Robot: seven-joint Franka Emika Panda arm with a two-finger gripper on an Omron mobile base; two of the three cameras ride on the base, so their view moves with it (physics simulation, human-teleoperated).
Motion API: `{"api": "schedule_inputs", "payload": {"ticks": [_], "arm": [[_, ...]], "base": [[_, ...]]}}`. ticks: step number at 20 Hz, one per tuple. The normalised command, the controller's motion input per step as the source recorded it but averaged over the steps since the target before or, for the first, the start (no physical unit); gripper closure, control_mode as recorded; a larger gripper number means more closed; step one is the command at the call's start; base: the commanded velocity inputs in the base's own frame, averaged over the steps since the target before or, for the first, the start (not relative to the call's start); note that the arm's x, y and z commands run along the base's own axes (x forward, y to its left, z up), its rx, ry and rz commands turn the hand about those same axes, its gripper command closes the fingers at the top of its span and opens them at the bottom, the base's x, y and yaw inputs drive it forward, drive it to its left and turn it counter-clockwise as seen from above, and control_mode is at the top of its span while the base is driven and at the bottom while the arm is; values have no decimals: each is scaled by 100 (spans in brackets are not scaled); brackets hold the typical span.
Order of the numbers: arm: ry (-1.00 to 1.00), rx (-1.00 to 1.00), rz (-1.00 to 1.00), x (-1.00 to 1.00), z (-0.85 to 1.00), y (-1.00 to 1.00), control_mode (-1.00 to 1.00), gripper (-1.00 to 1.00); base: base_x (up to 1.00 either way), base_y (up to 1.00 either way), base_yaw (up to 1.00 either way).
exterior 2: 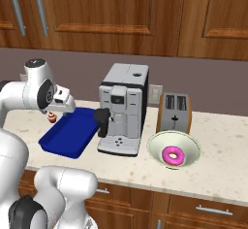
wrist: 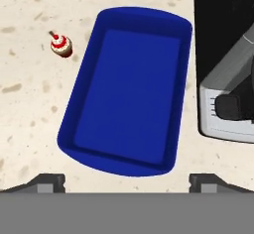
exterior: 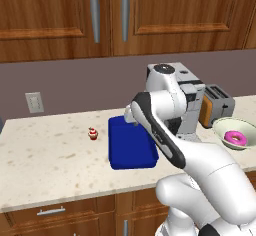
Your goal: Place the bowl with donut and the cupcake onto the tray.
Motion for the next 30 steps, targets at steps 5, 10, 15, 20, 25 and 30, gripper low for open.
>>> {"api": "schedule_inputs", "payload": {"ticks": [5,10,15,20,25,30], "arm": [[0,0,0,10,-17,44,-100,-100],[0,0,0,22,-20,39,-100,-100],[0,0,0,29,-21,33,-100,-100],[0,0,0,32,-14,31,-100,-100],[0,0,0,32,-18,27,-100,-100],[0,1,0,32,-22,23,-100,-100]], "base": [[0,0,0],[0,0,0],[0,0,0],[0,0,0],[0,0,0],[0,0,0]]}}
